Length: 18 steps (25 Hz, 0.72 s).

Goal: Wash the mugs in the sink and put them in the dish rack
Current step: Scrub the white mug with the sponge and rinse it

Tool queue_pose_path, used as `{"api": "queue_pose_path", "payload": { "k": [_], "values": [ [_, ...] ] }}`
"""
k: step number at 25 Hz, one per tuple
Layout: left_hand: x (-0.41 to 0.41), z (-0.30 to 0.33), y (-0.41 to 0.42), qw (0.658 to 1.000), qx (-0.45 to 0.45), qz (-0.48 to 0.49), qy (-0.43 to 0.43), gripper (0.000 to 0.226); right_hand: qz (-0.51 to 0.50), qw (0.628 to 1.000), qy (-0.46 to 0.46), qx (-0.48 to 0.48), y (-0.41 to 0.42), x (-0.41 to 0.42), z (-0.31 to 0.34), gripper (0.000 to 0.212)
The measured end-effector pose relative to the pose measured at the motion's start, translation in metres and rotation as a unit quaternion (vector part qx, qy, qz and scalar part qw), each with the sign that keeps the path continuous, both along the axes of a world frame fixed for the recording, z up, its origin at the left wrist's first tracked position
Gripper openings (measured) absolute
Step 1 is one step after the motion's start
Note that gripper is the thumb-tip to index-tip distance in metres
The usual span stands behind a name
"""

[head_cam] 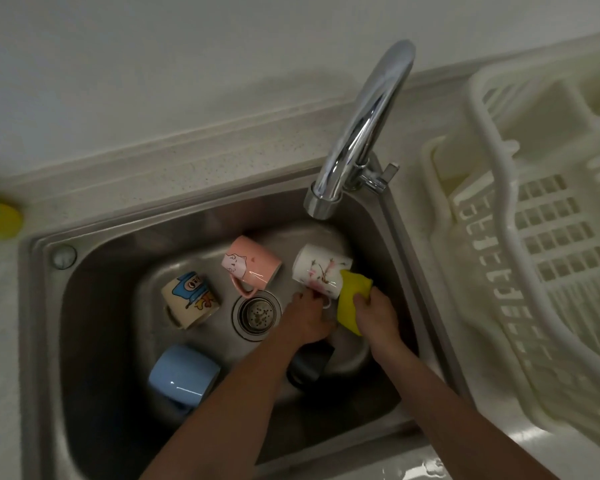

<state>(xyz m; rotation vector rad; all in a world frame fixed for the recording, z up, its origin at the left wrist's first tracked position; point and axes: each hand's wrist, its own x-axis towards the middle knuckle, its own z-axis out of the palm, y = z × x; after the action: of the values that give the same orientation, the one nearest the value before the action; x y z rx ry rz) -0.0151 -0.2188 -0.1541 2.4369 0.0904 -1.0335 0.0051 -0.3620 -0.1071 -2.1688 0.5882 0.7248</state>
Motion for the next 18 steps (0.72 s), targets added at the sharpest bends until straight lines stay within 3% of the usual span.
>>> {"api": "queue_pose_path", "payload": {
  "k": [6,9,14,18],
  "values": [
    [-0.004,-0.007,-0.004,0.997,0.047,-0.028,-0.058,0.078,-0.019,0.999,0.022,0.037,0.002,0.006,0.003,0.044],
    [-0.004,0.001,0.008,0.991,0.065,-0.063,-0.103,0.065,-0.048,0.996,0.011,0.079,0.001,0.007,0.009,0.047],
    [0.006,0.017,0.018,0.979,0.026,-0.067,-0.191,0.018,-0.043,0.993,0.016,0.111,-0.004,0.002,0.029,0.051],
    [0.015,0.046,0.013,0.983,-0.056,0.024,-0.171,0.02,0.001,0.996,0.01,0.086,-0.011,-0.004,0.057,0.03]
  ]
}}
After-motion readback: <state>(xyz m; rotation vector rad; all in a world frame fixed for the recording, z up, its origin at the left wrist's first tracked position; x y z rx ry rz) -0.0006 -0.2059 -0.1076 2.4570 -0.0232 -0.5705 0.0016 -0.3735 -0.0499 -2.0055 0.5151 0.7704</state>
